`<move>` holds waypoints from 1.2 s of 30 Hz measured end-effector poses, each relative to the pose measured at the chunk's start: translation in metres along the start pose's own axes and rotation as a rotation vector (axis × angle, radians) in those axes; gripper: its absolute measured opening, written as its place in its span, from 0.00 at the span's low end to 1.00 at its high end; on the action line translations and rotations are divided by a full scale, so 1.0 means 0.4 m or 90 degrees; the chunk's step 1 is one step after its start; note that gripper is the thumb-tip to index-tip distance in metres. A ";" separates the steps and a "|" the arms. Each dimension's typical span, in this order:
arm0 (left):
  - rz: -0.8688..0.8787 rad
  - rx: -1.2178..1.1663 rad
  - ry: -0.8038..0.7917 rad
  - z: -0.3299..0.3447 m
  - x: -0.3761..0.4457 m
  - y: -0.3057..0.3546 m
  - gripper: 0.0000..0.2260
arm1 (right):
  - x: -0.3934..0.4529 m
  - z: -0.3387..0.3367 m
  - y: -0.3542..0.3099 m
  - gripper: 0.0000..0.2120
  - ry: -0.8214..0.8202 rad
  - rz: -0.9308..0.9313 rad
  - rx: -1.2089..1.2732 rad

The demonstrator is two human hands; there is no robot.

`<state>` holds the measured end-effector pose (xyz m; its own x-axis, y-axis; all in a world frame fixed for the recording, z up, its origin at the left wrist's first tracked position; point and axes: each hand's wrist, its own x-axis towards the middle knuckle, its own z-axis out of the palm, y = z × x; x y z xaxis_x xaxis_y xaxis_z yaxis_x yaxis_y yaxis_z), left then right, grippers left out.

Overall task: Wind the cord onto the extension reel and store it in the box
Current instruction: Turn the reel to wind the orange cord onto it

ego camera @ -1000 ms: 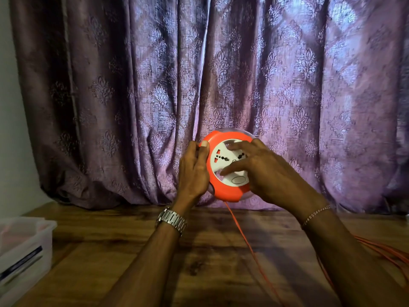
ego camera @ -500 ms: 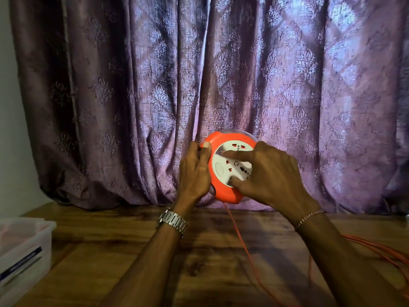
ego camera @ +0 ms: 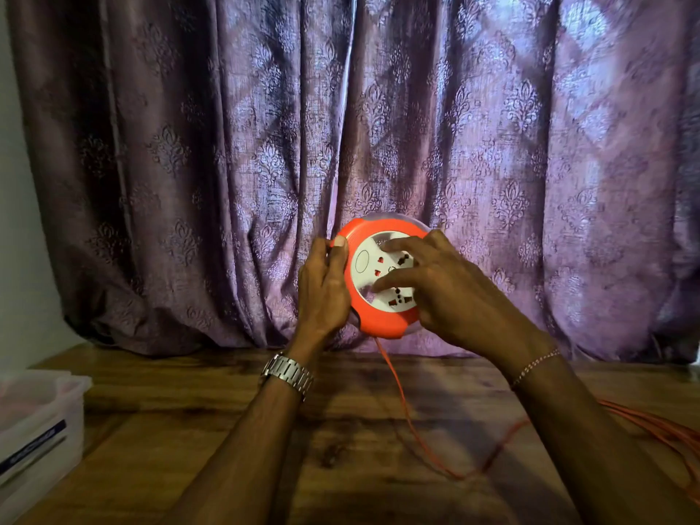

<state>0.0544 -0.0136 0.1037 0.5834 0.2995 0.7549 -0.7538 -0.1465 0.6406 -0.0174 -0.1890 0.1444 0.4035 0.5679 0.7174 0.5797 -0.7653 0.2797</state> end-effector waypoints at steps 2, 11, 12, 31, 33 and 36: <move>-0.004 0.000 0.000 0.001 0.000 0.004 0.16 | 0.002 0.000 -0.007 0.30 -0.043 0.008 -0.007; 0.001 0.026 -0.010 0.001 -0.003 0.004 0.17 | 0.005 0.005 -0.015 0.31 -0.037 0.035 -0.123; 0.006 0.028 -0.011 0.003 -0.004 0.005 0.17 | 0.004 0.006 -0.014 0.29 -0.030 0.038 -0.130; 0.002 0.026 -0.033 0.008 -0.014 0.015 0.16 | 0.002 0.001 -0.014 0.20 0.122 0.139 -0.082; -0.001 0.018 -0.027 0.007 -0.011 0.015 0.16 | 0.002 -0.009 -0.010 0.11 0.111 0.081 -0.052; -0.005 0.015 -0.019 0.005 -0.008 0.013 0.17 | 0.001 -0.020 -0.005 0.21 -0.007 0.036 -0.013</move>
<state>0.0495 -0.0173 0.1049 0.5980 0.2730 0.7535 -0.7422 -0.1661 0.6492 -0.0241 -0.1896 0.1491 0.4429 0.5275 0.7250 0.5410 -0.8021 0.2530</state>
